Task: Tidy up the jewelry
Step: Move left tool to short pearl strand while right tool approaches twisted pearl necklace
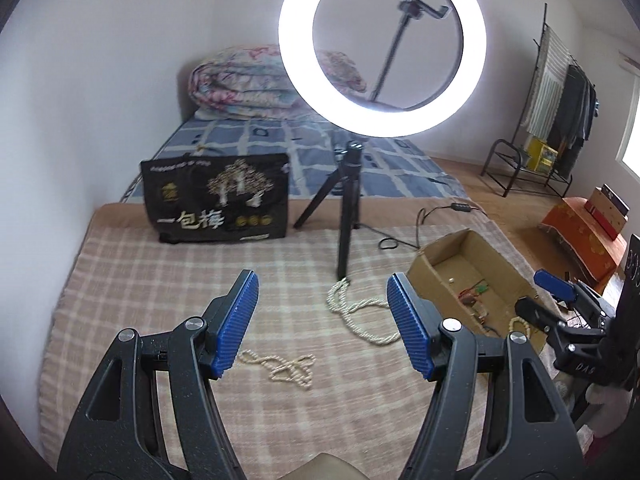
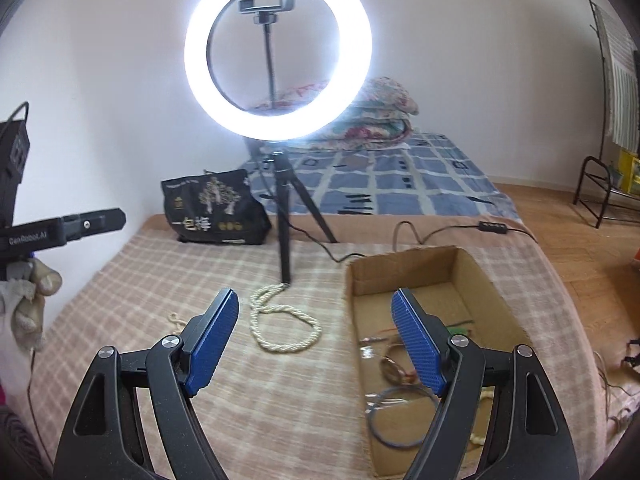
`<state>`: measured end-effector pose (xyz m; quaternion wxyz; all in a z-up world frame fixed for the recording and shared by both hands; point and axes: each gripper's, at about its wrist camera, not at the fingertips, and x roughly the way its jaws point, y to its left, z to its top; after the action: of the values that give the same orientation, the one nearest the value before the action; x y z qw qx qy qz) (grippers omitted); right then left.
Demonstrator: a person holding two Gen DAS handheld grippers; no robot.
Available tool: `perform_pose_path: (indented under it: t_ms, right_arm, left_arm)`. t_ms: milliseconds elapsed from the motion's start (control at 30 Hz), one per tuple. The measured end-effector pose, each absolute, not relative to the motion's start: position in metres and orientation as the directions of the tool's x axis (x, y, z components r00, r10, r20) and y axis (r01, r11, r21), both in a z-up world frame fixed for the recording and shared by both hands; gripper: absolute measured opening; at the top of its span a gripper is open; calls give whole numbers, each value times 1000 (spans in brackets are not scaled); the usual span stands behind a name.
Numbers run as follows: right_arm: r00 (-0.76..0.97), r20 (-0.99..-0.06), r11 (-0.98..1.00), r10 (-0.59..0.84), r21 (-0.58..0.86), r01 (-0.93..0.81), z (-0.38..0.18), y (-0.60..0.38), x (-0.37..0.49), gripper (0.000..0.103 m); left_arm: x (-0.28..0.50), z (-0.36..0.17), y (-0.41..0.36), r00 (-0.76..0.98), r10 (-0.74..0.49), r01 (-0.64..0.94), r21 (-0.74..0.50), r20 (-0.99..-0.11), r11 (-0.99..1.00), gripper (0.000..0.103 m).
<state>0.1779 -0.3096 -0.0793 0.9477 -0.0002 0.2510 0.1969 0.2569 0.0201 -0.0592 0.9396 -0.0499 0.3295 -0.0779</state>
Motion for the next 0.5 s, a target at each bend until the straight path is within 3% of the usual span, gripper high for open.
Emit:
perform_pose_path:
  t_ms: [500]
  right_arm:
    - [663,-607,854,438,52,-517,-119,-249,220,79]
  left_arm:
    - [239,-136,77,676,-178,26,-219,-715,975,69]
